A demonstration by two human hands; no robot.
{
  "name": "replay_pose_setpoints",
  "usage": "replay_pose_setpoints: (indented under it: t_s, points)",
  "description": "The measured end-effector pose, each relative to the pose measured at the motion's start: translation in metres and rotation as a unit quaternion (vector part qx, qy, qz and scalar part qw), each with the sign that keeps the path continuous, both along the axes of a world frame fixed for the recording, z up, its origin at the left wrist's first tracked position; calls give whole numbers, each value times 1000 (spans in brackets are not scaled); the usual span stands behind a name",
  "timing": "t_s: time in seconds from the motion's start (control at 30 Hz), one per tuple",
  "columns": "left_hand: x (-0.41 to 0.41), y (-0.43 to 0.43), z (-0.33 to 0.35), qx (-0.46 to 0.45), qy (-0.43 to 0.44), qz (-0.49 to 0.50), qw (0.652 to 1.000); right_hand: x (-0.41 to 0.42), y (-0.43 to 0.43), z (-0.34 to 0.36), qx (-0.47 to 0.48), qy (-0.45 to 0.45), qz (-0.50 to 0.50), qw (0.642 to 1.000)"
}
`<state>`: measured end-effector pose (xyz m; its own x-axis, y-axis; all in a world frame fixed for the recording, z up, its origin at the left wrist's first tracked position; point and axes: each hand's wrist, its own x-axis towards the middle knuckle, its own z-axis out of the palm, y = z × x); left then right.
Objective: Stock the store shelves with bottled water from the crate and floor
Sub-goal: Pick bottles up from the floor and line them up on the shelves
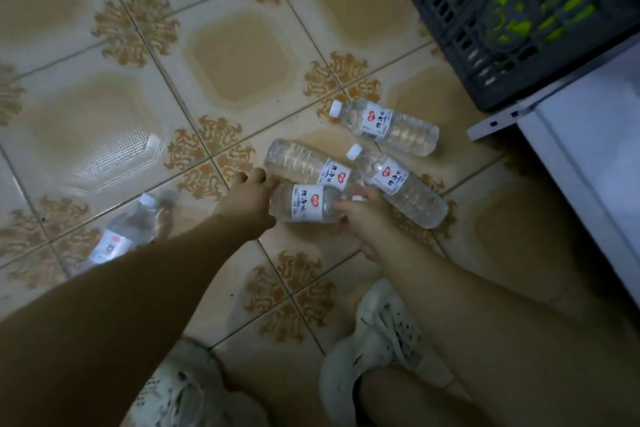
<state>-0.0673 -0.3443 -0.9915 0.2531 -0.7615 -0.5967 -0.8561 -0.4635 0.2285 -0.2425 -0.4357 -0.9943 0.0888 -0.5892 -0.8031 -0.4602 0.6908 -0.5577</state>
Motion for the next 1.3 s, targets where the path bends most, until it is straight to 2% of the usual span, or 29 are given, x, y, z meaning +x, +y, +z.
replay_pose_setpoints:
  t_s: [0.1, 0.2, 0.27, 0.4, 0.5, 0.57, 0.7, 0.83, 0.97, 1.13, 1.3]
  points:
    - [-15, 0, 42, -40, 50, 71, 995, -1, -9, 52, -52, -35, -65, 996]
    - [-46, -7, 115, -96, 126, 159, 974, 1, -6, 120, -63, -64, -69, 994]
    - [-68, -9, 166, -135, 175, 189, 957, -3, -3, 172, -133, -80, -72, 985]
    - [-93, -7, 266, -178, 312, 181, 915, -36, 3, 288, -271, -84, -66, 957]
    - [-110, 4, 346, -184, 422, 162, 873, -72, 17, 372, -351, -114, -66, 927]
    - [-127, 15, 394, -192, 464, 139, 854, -94, 32, 425, -393, -148, -72, 904]
    - [-164, 39, 464, -230, 491, 61, 838, -131, 65, 504, -468, -187, -70, 861]
    - [-201, 64, 520, -288, 496, 28, 819, -169, 93, 563, -540, -189, -70, 817]
    - [-239, 85, 560, -325, 504, -3, 800, -209, 117, 609, -566, -178, -92, 800]
    - [-283, 96, 591, -327, 515, -61, 790, -262, 146, 644, -609, -159, -96, 771]
    - [-327, 91, 599, -301, 536, -110, 781, -312, 161, 651, -617, -122, -111, 770]
